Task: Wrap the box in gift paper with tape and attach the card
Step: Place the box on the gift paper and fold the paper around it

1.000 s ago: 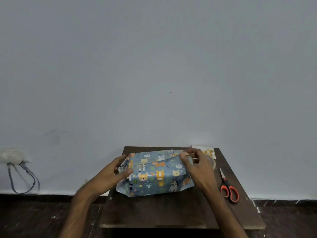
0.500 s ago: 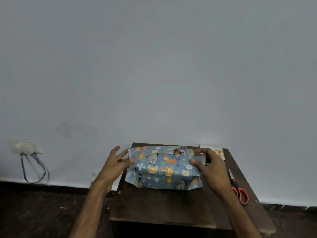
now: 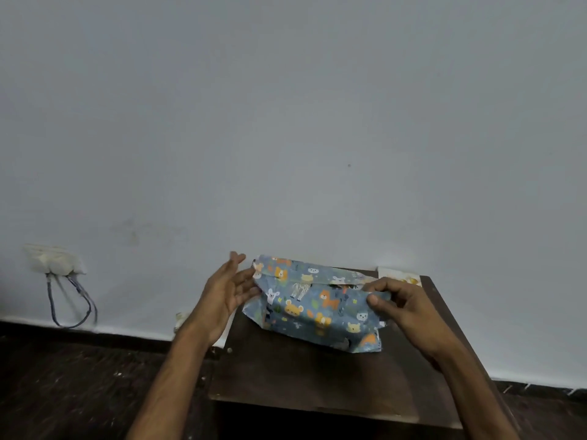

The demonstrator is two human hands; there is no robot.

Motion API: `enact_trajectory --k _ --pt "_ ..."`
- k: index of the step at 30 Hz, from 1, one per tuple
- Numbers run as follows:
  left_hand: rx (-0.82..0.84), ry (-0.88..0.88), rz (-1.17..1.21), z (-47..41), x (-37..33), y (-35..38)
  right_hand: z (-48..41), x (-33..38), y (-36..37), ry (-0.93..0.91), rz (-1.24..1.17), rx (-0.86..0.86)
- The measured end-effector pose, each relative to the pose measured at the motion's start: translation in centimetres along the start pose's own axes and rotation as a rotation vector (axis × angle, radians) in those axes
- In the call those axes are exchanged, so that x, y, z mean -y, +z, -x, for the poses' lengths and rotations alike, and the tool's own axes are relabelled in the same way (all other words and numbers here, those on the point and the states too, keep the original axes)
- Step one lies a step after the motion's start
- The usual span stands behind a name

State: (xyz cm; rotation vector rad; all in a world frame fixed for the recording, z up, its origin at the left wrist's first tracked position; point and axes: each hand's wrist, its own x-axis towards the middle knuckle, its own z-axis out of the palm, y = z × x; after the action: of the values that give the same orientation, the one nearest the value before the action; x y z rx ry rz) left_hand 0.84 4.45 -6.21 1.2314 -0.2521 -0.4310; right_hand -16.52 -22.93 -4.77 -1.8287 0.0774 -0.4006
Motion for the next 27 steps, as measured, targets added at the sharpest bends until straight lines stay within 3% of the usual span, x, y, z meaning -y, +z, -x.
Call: enact_trajectory --k 5,10,15,21,25,27 --pt "0.117 -0.042 -0.236 0.3 1.2 0.0 -0.5 1.4 -0.1 0.095 0.104 0.136" --pt "0.187 -0.04 -0.24 0.4 2.1 0.1 -2.8 3.2 2.0 0.043 0.558 0.166" --pt "0.216 0.001 -0.225 0.4 2.0 0.3 -4.2 2.8 4.7 -0.084 0.476 0.105" --pt "0.12 0.068 -0.366 0.3 2.0 0.0 -5.0 2.0 6.5 -0.131 0.66 0.179" --pt "-0.058 0.13 -0.598 0.7 2.1 0.2 -3.6 0.9 6.9 -0.35 0.891 0.095" --pt "-0.048 0.056 -0.638 0.9 2.2 -0.3 -2.9 0.8 6.9 -0.38 0.888 0.086"
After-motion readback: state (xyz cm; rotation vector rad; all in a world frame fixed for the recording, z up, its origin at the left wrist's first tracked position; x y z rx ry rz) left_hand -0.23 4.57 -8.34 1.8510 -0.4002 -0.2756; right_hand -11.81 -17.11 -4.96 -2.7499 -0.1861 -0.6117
